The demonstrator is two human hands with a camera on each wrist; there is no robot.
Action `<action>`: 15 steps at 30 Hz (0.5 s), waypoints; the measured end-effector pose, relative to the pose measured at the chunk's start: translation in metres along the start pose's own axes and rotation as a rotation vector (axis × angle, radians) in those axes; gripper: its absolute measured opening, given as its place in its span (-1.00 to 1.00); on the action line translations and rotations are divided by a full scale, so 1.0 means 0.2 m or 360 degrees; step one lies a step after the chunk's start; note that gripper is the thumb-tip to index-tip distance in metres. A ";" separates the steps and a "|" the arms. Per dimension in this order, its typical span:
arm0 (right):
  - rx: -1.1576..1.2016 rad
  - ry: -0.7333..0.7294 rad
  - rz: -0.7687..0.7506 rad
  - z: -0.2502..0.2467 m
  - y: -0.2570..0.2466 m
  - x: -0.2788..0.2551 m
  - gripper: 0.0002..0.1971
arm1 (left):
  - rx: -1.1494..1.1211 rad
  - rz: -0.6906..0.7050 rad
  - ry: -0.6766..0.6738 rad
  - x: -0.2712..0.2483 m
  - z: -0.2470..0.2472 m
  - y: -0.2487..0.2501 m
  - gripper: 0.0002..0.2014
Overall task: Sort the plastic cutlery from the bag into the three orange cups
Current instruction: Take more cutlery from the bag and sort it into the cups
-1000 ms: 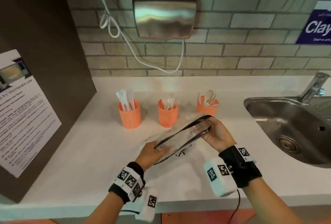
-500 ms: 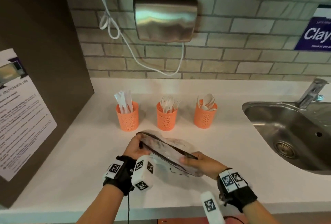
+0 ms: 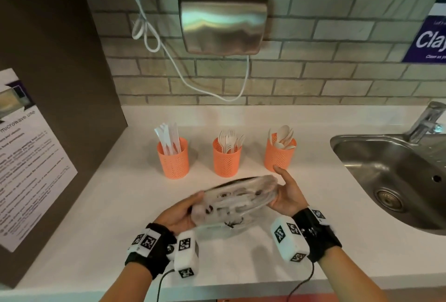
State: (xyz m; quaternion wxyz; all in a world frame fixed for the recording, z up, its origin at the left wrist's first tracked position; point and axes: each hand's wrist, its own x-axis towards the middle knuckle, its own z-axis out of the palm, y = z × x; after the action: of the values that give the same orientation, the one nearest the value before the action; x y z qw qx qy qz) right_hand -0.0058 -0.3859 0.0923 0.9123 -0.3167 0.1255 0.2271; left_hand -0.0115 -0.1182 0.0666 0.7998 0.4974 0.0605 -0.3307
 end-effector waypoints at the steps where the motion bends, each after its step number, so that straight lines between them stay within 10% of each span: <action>1: -0.0025 -0.0065 -0.0010 0.05 -0.02 -0.02 -0.48 | -0.0116 0.0066 0.0000 0.00 0.00 0.04 -0.51; 3: -0.0096 -0.0151 -0.0042 0.13 -0.04 -0.04 -0.73 | -0.0098 0.0162 0.0080 0.01 0.04 0.11 -0.37; 11: -0.0644 0.0346 0.0046 -0.03 0.09 0.06 -0.82 | -0.0203 0.0043 0.0454 0.07 0.05 -0.02 -0.79; 15: -0.1433 0.0819 -0.0339 -0.06 0.15 0.04 -0.57 | 0.0735 0.0212 0.0917 0.08 -0.03 -0.08 -0.51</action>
State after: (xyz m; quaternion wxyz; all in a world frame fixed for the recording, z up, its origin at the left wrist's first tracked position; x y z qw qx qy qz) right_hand -0.0152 -0.3708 0.0645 0.6436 -0.7337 0.2026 0.0795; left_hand -0.0075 -0.1250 0.0452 0.6364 0.7401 0.1745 -0.1293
